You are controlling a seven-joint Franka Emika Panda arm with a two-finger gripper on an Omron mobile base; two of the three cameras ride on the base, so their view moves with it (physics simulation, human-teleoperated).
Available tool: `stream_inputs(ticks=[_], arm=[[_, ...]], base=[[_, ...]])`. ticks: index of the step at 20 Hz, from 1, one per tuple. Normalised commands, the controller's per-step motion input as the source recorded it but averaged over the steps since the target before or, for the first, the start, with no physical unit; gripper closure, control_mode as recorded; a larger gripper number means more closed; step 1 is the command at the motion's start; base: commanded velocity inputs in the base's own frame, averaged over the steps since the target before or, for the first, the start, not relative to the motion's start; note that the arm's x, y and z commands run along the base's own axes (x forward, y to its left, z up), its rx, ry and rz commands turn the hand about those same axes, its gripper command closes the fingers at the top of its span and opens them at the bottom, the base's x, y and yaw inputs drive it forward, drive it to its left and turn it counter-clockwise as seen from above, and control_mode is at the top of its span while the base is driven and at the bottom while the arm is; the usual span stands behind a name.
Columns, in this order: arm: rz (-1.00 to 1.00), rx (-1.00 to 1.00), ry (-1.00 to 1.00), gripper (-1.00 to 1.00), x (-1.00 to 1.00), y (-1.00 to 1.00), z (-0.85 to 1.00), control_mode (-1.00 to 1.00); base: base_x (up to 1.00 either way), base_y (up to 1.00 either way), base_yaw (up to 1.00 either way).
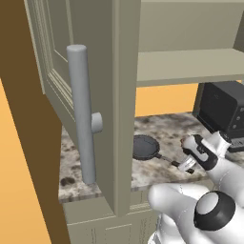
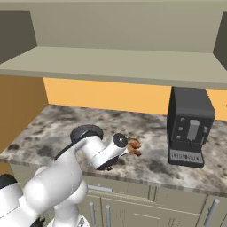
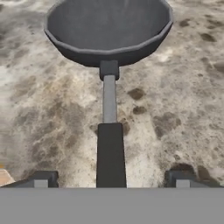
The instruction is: Retrieve the pan from the cabinet, then place the raw meat into the pan to avoid contamination.
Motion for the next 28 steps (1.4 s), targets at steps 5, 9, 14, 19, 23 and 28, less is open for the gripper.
stream_inputs(ticks=[5,9,14,19,23,28], arm=[[-0.17,0.0,-0.11,-1.0,-0.19,-0.11,0.63,-1.0],[-0.35,-0.04,-0.02,-1.0,0.01,-0.22,0.26,-1.0],[-0.4,-0.08,0.02,-1.0,0.11,-0.18,0.2,-1.0],[-0.33,-0.1,0.14,-1.0,0.2,-0.39,0.35,-1.0],[-0.3,-0.12,0.08,-1.0,0.19,-0.47,0.2,-1.0],[-0.11,-0.03,-0.03,-1.0,0.01,-0.22,0.03,-1.0]], base=[[0.0,0.0,0.0],[0.0,0.0,0.0],[0.0,0.0,0.0],[0.0,0.0,0.0],[0.0,0.0,0.0],[0.0,0.0,0.0]])
